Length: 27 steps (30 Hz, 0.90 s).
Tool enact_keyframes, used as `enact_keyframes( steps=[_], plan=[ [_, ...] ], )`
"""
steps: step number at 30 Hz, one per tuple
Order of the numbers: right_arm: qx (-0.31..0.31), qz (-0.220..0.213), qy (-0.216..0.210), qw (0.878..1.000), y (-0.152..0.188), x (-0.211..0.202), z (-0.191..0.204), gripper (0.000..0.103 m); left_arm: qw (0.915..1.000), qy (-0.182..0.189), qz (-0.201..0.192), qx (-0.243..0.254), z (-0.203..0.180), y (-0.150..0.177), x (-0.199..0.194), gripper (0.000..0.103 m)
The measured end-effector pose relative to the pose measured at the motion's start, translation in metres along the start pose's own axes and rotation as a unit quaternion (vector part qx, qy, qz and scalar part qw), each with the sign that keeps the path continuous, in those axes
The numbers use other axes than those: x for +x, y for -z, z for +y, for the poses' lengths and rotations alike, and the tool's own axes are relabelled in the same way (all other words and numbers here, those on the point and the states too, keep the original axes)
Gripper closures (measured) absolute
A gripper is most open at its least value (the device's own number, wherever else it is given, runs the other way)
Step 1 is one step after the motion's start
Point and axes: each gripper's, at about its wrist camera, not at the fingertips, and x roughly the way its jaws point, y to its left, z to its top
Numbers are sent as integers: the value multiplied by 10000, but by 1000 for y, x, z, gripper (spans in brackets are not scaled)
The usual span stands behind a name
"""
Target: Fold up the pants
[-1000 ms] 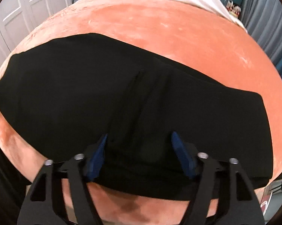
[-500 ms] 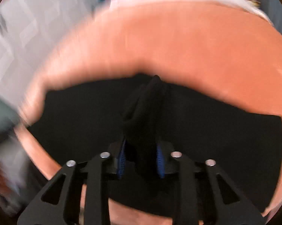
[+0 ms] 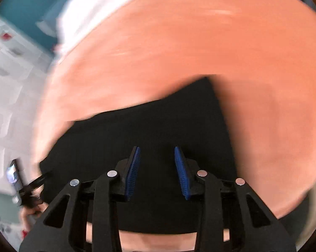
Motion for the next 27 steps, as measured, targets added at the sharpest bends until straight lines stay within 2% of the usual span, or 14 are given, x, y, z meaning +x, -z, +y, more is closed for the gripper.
enact_keyframes(
  steps=[1, 3, 5, 9, 13, 15, 16, 19, 20, 21, 24, 25, 26, 27],
  plan=[
    [305, 26, -274, 9992, -2, 2, -15, 103, 9998, -138, -142, 37, 0, 0, 0, 11],
    [526, -86, -152, 9985, -3, -11, -10, 103, 9987, -402, -315, 91, 3, -2, -10, 12],
    [-138, -379, 232, 9989, 0, -25, 31, 97, 9960, -664, -588, -90, 17, -3, -28, 14],
    [-1172, -127, -593, 9913, 16, -20, 125, 97, 9945, -461, -786, -508, 68, 2, -53, 14],
    [-2341, 534, -1261, 9625, 54, 6, 237, 96, 9929, -331, -821, -798, 117, 22, -69, 14],
    [-3220, 748, -1265, 9353, 91, 16, 302, 96, 9918, -283, -807, -947, 145, 37, -77, 14],
    [-3602, 766, -1309, 9205, 108, 19, 327, 90, 9916, -221, -795, -993, 159, 46, -80, 14],
    [-4650, 480, -1320, 8741, 150, 16, 390, 24, 9914, -177, -756, -1058, 183, 68, -92, 14],
    [-5140, 192, -1313, 8475, 170, 11, 413, 21, 9915, -155, -751, -1055, 189, 75, -94, 14],
    [-5650, 13, -1200, 8163, 192, 13, 435, 21, 9917, -162, -729, -1042, 196, 83, -96, 14],
    [-6321, -170, -813, 7705, 225, 33, 468, 22, 9930, -137, -662, -969, 203, 101, -97, 14],
    [-6446, -106, -764, 7606, 232, 48, 479, 40, 9936, -64, -621, -942, 203, 104, -94, 14],
    [-6461, 150, -714, 7597, 232, 64, 484, 72, 9939, -27, -607, -916, 202, 105, -92, 14],
    [-6231, 374, -857, 7765, 224, 67, 482, 75, 9943, 20, -575, -893, 201, 108, -89, 14]
  ],
)
